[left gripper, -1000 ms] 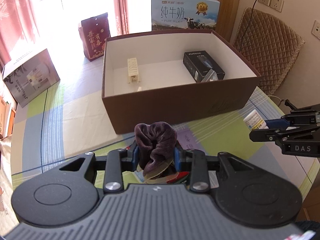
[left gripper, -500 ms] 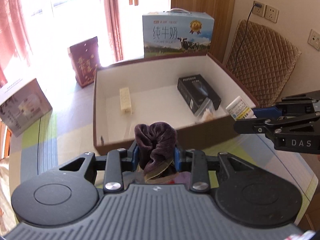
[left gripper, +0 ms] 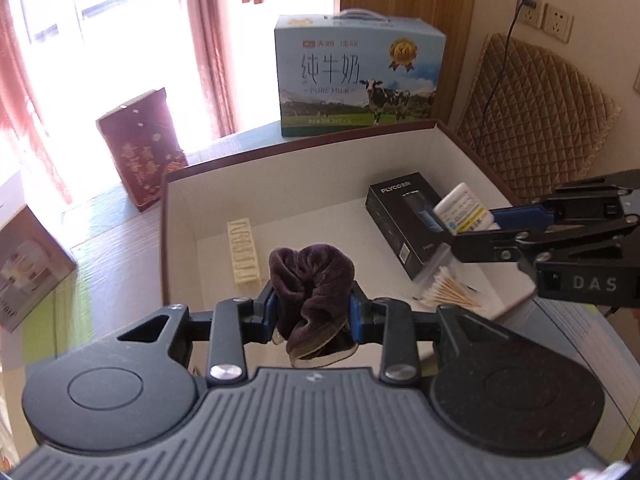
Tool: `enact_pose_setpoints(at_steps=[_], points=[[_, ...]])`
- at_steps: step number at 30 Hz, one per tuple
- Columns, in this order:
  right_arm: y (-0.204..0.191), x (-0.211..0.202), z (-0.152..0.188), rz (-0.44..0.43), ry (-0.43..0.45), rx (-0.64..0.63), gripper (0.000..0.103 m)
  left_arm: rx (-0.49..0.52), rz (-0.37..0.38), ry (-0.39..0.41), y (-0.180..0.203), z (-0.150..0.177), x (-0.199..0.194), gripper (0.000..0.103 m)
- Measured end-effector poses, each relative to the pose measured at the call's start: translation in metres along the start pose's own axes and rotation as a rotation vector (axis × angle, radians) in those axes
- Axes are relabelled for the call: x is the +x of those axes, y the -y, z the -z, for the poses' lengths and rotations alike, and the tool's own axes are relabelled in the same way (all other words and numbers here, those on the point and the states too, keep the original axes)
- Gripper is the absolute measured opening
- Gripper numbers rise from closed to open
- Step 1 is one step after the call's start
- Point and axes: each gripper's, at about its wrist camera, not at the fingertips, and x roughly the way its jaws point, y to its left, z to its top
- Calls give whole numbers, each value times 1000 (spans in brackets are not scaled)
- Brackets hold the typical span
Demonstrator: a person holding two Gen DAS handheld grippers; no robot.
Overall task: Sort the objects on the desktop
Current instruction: 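Lift and carry the scrunchie and pill bottle over the brown box with both tools, then lower and release the scrunchie and pill bottle into the box with both tools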
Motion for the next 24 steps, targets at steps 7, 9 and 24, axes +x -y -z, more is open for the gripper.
enact_pose_setpoints(at_steps=[7, 9, 24], points=[[29, 64, -16, -3, -107, 60, 24, -17, 38, -57, -15, -28, 54, 30], [35, 81, -18, 5, -136, 62, 24, -19, 43, -76, -18, -35, 70, 30], [55, 152, -32, 63, -259, -2, 24, -14, 1, -203, -31, -59, 156, 34]])
